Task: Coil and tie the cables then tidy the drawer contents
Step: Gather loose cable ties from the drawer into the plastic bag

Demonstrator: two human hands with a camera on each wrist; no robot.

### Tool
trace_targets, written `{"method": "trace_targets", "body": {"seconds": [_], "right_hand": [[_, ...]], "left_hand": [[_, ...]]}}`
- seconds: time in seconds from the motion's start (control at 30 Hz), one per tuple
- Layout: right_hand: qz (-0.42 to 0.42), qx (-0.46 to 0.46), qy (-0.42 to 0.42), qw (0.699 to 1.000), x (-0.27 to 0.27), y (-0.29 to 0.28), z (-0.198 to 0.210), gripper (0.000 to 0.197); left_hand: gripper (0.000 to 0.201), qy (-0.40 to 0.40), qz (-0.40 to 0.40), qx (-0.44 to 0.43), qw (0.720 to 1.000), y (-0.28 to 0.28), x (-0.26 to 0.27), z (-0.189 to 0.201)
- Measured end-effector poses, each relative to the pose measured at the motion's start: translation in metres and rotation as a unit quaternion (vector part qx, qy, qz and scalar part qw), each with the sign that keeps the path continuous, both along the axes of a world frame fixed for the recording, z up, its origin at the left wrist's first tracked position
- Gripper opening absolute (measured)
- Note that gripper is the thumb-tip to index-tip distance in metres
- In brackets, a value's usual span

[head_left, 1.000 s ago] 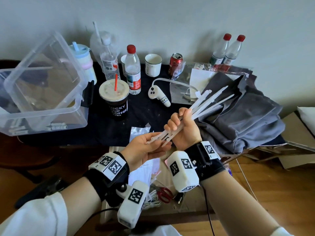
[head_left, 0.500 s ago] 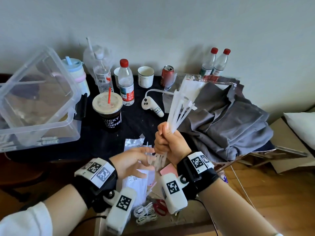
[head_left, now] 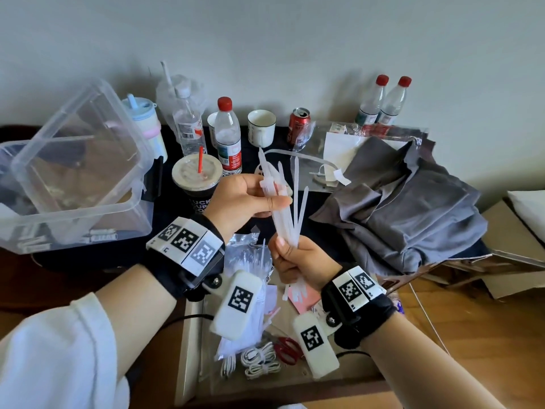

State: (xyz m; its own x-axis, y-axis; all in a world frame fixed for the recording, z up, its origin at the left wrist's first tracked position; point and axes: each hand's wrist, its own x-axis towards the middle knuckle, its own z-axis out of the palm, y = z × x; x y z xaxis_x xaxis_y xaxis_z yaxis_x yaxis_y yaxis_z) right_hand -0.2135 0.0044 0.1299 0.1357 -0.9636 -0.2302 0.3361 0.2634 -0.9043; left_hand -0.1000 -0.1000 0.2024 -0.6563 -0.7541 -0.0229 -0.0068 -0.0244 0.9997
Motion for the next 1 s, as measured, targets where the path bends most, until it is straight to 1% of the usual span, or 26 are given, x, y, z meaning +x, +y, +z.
{"method": "trace_targets", "body": {"seconds": [0.1,0.17,0.27,0.33,0.53,0.63,0.77,0.83,0.9,1.0], "right_hand": [[0.007,-0.013,-0.032,0.999,-0.004,0.002,-0.002,0.045],[0.011,-0.018,-0.044,0.999,-0.005,0.002,-0.002,0.048],[0.013,-0.017,-0.04,0.999,-0.007,0.001,0.0,0.059],[0.01,-0.019,-0.037,0.999,-0.008,0.0,0.0,0.061],[0.006,-0.013,-0.035,0.999,-0.01,0.0,-0.002,0.056],[0.004,-0.004,-0.027,1.0,-0.011,0.001,-0.001,0.055],[0.005,0.01,0.004,1.0,-0.013,0.004,0.003,0.041],[0.013,0.019,0.021,1.0,-0.015,0.006,0.003,0.034],[0.023,0.024,0.038,0.999,-0.016,0.007,0.003,0.033],[0.032,0.021,0.049,0.998,-0.017,0.009,0.004,0.033]], "left_hand": [[0.019,-0.001,-0.007,-0.007,1.0,0.0,0.0,0.0],[0.02,0.003,-0.009,-0.006,1.0,-0.001,0.0,0.0],[0.021,0.013,-0.01,0.003,1.0,-0.004,0.001,0.001],[0.021,0.015,-0.014,0.008,1.0,-0.005,0.002,0.002],[0.027,0.029,-0.033,0.009,0.999,-0.007,0.005,0.001],[0.029,0.024,-0.034,-0.009,0.999,-0.006,0.006,0.001],[0.033,0.022,-0.048,-0.009,0.999,-0.008,0.009,0.006],[0.028,0.002,-0.068,-0.021,0.997,-0.011,0.011,0.01],[0.023,-0.021,-0.078,-0.043,0.996,-0.015,0.012,0.013],[0.018,-0.043,-0.058,-0.073,0.995,-0.019,0.012,0.015]]}}
